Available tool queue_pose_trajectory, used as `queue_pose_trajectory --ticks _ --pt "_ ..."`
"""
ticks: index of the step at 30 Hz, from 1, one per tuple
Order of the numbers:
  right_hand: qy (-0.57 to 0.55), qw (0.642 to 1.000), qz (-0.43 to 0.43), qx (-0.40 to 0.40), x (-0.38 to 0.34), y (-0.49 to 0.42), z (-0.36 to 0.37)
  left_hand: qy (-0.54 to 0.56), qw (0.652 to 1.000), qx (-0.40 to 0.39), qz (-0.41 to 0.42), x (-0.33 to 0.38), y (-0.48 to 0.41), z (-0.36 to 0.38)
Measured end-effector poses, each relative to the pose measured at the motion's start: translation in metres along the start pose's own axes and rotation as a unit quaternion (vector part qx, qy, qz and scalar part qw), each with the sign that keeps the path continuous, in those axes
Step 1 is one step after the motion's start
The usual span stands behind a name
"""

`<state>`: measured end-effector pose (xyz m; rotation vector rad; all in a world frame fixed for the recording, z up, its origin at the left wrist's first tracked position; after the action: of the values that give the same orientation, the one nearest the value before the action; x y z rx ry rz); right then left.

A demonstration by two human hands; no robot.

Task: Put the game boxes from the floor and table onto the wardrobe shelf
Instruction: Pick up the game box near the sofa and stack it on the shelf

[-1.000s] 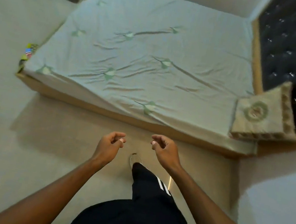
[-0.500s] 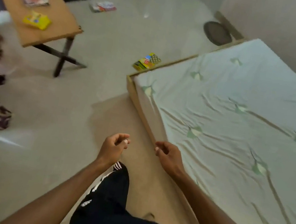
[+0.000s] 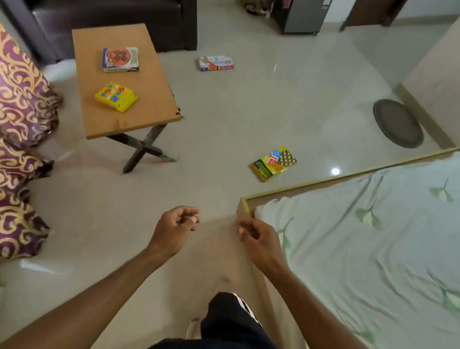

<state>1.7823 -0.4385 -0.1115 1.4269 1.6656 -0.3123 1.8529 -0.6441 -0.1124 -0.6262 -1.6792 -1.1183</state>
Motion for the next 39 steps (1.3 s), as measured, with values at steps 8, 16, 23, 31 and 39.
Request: queue_pose_trajectory --ticks 8,16,23,31,39 --pt "-0.028 1.000 -0.013 -0.005 -0.067 -0.215 -0.006 -0.014 1.000 0.005 0.005 0.075 -0.201 -0.008" --pt "-0.024 0.999 -0.025 -0.009 -0.151 -0.426 -0.046 0.017 1.000 0.016 0.003 0.175 -0.399 0.002" --pt "-0.005 1.000 -0.021 -0.007 -0.204 -0.621 -0.067 0.041 0.999 0.019 -0.012 0.226 -0.583 0.020" --pt "-0.005 1.000 -0.009 0.000 -0.291 -0.848 -0.114 0.024 1.000 0.011 -0.004 0.334 -0.823 0.020" --pt "-0.021 0.999 0.014 -0.023 -0.345 -1.065 -0.141 0.010 0.999 0.016 -0.036 0.398 -1.029 0.033"
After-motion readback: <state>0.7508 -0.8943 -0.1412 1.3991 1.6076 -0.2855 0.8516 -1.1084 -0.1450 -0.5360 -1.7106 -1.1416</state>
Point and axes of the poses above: each hand's wrist, its own y-axis away from the middle knuckle, its own z-axis out of the palm, x = y × z, the point moved 1 cm from there along -y, towards the middle knuckle, and after that the axes turned 10 degrees about y, right-handed, at the moved point
